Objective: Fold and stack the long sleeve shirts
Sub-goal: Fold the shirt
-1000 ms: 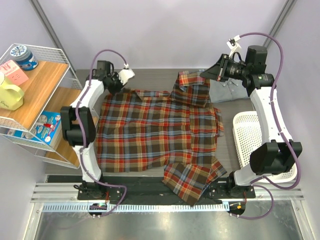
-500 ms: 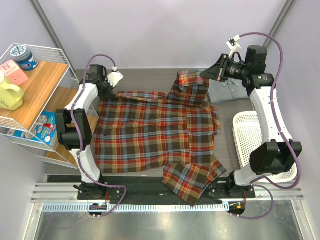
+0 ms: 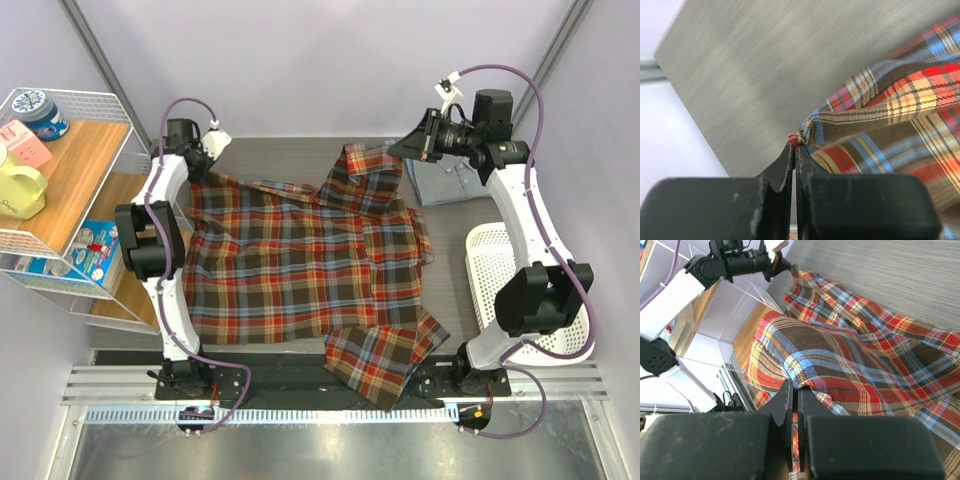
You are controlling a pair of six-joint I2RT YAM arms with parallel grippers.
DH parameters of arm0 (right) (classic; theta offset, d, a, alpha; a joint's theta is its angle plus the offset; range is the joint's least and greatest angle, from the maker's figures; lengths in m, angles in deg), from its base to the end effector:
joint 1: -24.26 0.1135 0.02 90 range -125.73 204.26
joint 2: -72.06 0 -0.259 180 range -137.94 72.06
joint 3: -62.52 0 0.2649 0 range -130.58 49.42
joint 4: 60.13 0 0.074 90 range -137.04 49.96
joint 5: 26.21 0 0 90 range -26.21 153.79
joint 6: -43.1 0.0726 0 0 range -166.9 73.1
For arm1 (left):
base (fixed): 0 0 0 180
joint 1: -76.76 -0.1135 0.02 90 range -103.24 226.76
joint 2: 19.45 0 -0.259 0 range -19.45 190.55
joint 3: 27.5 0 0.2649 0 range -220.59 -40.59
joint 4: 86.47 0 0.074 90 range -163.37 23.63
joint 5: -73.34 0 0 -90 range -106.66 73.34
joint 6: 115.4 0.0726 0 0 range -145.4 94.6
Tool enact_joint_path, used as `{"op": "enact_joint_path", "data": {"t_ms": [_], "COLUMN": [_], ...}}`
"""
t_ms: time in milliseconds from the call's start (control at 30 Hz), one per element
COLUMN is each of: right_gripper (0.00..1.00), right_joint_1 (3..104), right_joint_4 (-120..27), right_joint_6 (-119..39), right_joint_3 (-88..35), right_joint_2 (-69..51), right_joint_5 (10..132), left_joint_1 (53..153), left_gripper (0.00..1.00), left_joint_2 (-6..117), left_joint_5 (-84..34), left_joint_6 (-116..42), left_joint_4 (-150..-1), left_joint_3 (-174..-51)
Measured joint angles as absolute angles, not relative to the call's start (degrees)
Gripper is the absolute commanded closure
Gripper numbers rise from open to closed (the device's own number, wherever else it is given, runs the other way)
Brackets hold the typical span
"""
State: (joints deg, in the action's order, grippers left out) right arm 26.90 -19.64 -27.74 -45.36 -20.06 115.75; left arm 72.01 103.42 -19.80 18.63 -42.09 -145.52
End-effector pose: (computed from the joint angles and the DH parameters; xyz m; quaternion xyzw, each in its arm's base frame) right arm 0.3893 0.0752 0.3946 -0.1250 0.7831 0.4539 0.4063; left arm 0.5187 0.0391 0.1977 0.3239 0.8793 0.1204 0.3277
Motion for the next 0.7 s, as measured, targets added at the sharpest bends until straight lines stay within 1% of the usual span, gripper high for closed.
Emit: {"op": "enact_joint_path", "data": {"t_ms": [100,233,367,533,700], "right_gripper": [0.99,0.99,0.99,0.99,0.99], "right_joint_1": [27.18,26.83,25.96,24.52,23.18], "right_joint_4": [-19.64,-19.53,-19.95,-21.98,-23.01], "right_joint_6": [-27.80,-28.59,-29.18,-28.90,-28.05], "right_joint_3": [-46.30,-48.03,-54.78,-67.92,-70.34], "right_joint_2": [-21.39,-22.57,-25.96,-32.91,-33.35], "right_joint_5": [115.29,113.33,110.79,109.13,109.30], "left_joint_1": [71.81,72.49,73.80,74.63,74.56], "left_gripper": [1.00,1.00,1.00,1.00,1.00], "left_joint_2": [105.70,105.63,105.63,105.52,103.23], "left_joint_5": [-21.48,-24.78,-26.33,-28.45,-31.01], "left_joint_6": [18.80,19.85,19.70,18.19,18.06], "left_joint_4": [-42.04,-41.91,-41.76,-41.93,-42.35], "left_joint_3": [-148.67,-147.92,-147.40,-148.62,-147.00]}}
